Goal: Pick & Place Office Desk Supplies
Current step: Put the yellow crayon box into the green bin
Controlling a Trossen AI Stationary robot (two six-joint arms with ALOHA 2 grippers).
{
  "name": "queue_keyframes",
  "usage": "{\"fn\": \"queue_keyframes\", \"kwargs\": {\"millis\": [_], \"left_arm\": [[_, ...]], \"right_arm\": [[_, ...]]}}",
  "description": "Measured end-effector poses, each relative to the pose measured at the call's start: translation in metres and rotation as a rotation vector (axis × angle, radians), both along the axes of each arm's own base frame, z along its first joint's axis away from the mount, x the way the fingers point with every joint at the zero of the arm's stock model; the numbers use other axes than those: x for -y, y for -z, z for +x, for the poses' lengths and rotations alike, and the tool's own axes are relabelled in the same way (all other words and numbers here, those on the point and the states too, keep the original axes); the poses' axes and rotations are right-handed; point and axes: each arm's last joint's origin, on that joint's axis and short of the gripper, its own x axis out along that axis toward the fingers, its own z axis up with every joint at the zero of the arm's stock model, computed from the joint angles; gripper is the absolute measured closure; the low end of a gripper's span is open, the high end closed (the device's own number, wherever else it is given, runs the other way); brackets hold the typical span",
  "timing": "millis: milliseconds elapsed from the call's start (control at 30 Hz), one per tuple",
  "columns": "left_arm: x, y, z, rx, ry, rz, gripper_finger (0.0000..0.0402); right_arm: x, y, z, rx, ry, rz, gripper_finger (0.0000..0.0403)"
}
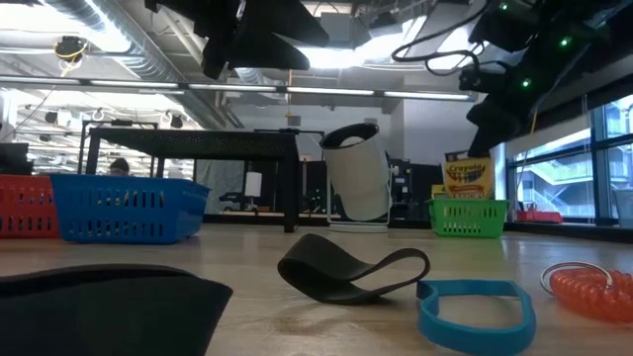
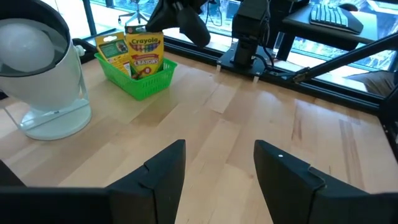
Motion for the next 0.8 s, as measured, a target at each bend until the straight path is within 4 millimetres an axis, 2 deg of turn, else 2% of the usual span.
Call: {"fn": "queue_keyframes", "kwargs": {"millis": [300, 800], "left_arm": [[0.0, 0.0, 0.0, -0.001, 0.0, 0.0, 0.0217], [0.0, 0.002, -0.001, -0.018, 0.001, 0.009, 0.0217]], "right_arm": [[0.005, 0.001, 0.002, -0.026, -0.078, 0.026, 0.0392], [0.018, 0.02, 0.015, -0.123, -0.078, 0.051, 0.0392]]}}
